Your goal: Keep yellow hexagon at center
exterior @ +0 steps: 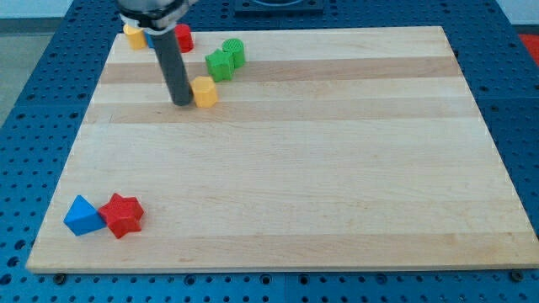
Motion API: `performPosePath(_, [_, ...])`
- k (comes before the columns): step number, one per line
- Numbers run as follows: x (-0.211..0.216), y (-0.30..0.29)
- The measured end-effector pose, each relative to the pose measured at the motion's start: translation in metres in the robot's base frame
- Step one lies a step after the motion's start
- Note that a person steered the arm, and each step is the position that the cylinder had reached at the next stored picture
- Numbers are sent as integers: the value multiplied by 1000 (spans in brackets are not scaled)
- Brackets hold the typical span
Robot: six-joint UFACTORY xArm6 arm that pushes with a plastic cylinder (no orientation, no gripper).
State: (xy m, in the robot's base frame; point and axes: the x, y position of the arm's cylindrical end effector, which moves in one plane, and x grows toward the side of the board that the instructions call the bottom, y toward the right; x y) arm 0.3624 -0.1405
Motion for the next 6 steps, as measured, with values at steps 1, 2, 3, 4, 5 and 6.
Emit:
performPosePath(1, [0,18])
performPosePath(2, [-1,-19])
performPosePath(3, [-15,-38])
performPosePath(4, [-19,-26])
performPosePath(5, [-19,11])
performPosePath(6, [-19,55])
